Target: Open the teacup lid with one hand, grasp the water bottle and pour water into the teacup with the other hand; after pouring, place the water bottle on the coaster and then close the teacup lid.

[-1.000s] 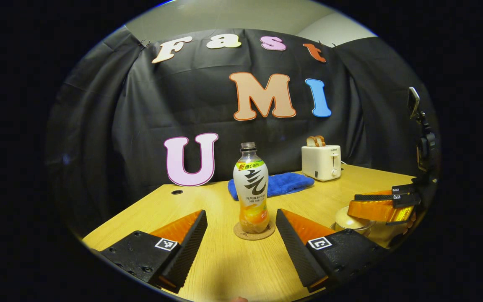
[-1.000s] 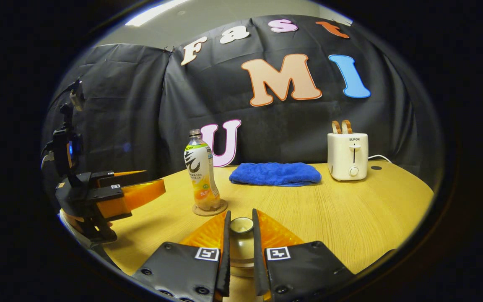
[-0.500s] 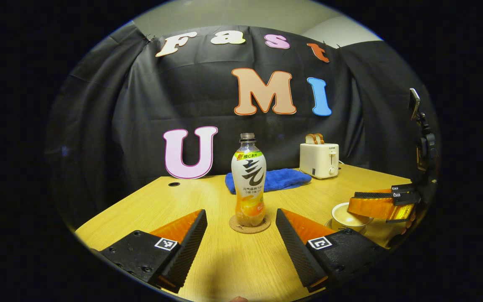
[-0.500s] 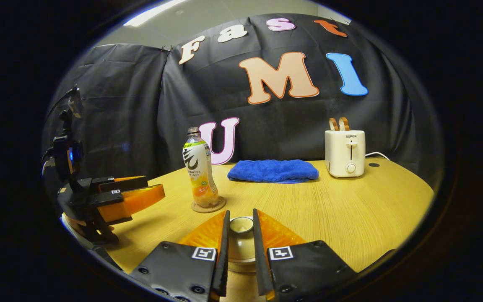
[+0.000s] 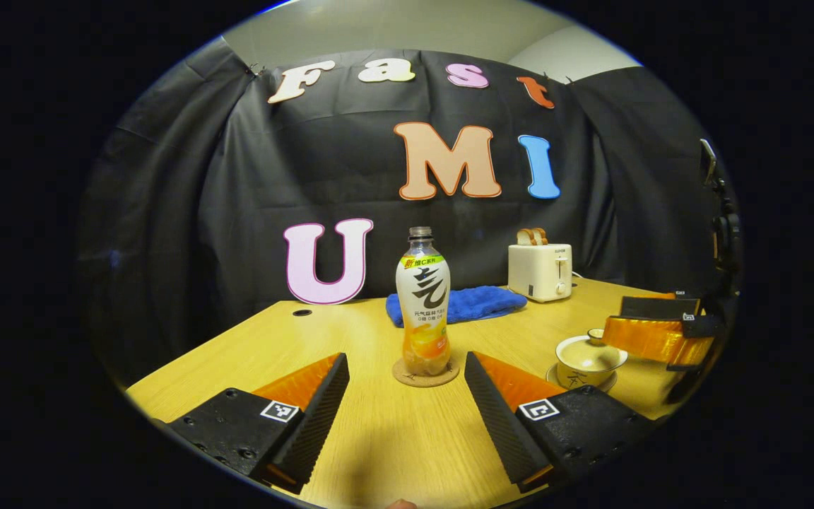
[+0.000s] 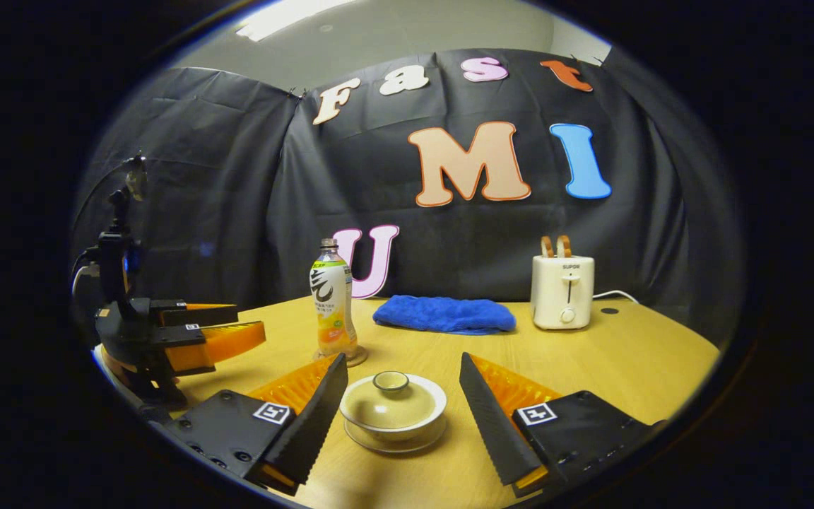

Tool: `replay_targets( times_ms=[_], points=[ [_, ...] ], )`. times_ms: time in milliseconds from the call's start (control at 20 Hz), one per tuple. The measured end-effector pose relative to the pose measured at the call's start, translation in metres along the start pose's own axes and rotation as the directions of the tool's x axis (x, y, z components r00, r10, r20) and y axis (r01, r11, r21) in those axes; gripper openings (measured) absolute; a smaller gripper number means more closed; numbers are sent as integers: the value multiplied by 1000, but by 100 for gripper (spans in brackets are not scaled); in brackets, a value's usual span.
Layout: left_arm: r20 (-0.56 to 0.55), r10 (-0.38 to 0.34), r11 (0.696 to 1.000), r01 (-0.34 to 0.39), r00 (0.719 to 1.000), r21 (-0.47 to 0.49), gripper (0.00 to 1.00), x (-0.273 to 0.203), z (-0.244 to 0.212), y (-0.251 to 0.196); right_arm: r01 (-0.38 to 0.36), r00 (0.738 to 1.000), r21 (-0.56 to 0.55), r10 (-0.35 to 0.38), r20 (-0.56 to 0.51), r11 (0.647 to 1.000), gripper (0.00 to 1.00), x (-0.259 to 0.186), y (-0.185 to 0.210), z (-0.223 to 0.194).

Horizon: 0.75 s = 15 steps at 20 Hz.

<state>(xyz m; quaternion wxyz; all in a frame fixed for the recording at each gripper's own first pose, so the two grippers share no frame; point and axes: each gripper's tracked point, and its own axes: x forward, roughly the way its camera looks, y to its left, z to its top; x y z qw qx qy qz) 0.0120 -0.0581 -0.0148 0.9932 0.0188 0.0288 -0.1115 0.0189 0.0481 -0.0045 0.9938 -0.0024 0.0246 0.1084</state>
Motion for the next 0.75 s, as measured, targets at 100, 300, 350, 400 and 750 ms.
replay_targets(
  times_ms=[100,300,350,400,750],
  points=[
    [-1,6,1000,-6,1000,-3,96,-3,-3,1,20,1000,-8,-20,12,1000,99,-8,-9,1],
    [3,11,1000,-11,1000,-1,96,-8,-4,0,49,999,7,-49,21,999,96,-22,-21,-1],
    [1,10,1000,-10,1000,2,96,-6,-5,-2,54,998,11,-54,21,998,99,-23,-23,-1],
    [2,13,1000,-13,1000,7,96,-7,-5,-2,58,998,13,-58,19,998,96,-24,-24,-3],
    [34,31,999,-32,999,4,96,-9,0,1,64,998,8,-64,14,998,99,-25,-23,-9]
  ],
)
